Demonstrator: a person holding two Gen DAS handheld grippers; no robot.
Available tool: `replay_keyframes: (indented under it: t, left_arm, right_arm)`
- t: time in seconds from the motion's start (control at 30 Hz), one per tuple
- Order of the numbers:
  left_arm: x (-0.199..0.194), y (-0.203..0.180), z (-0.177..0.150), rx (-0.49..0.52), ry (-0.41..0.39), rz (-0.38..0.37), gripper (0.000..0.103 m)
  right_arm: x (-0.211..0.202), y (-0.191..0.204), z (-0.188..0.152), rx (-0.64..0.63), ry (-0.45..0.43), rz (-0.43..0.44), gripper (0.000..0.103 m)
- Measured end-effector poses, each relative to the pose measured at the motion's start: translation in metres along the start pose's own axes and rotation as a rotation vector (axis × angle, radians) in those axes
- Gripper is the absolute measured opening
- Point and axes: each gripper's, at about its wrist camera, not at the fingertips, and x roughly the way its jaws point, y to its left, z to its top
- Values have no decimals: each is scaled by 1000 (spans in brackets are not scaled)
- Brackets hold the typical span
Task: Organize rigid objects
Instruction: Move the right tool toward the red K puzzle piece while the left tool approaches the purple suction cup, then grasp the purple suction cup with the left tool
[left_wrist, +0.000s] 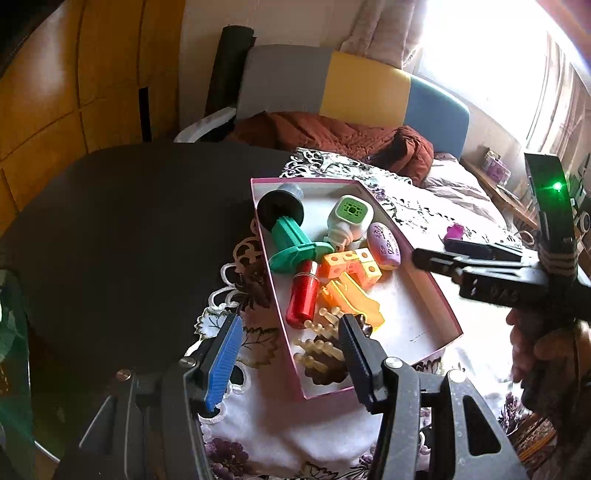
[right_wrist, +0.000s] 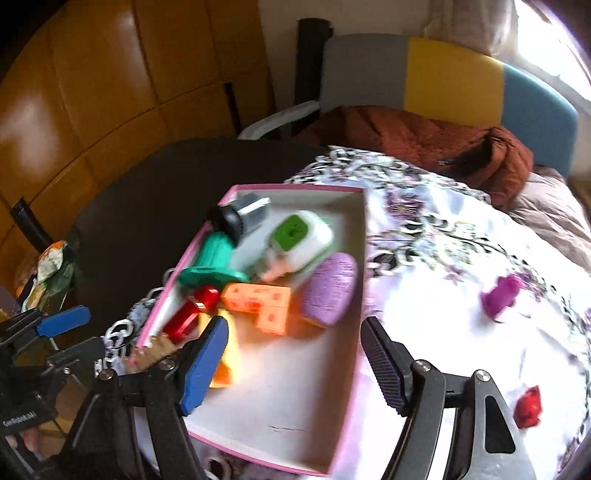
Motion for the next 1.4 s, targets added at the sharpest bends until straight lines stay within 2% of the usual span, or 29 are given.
replay_keyframes:
  t: [0.2,0.47,0.6,0.7,0.77,0.87,0.93,1.23,1.4]
  left_arm:
    - [-1,-15,4,43,-11,-17,54]
    - [-1,-39,15,109,-19,-52,54]
    - [1,-50,18,137,-15,-61,54]
    - [5,-60,20,156,-2,-72,54]
    - [7,-67,21,167,6,-83,54]
    - [10,-76,25,176,8,-97,54]
    - [14,-85,30,184,15,-115,54]
    - [34,-151,49,289,50,-214,54]
    - [55,-183,55,301,84,-249,54]
  right_arm:
    - [-15,-46,-3,70,-17,-97,77]
    - [-46,-143,-8,246,-66,-315,79]
    - [-65,-204,-22,394,-111,-466,80]
    - [-76,-244,-47,527,-154,-580,80]
    - [-78,-272,-63,672,-104,-639,79]
    - [-89,-291,-73,800,-162,-597,79]
    - [-92,-297,-77,841,-161,-594,79]
    - [-93,-293,-78,857,-177,-571,83]
    - [-94,-293,-79,873,-174,-546,83]
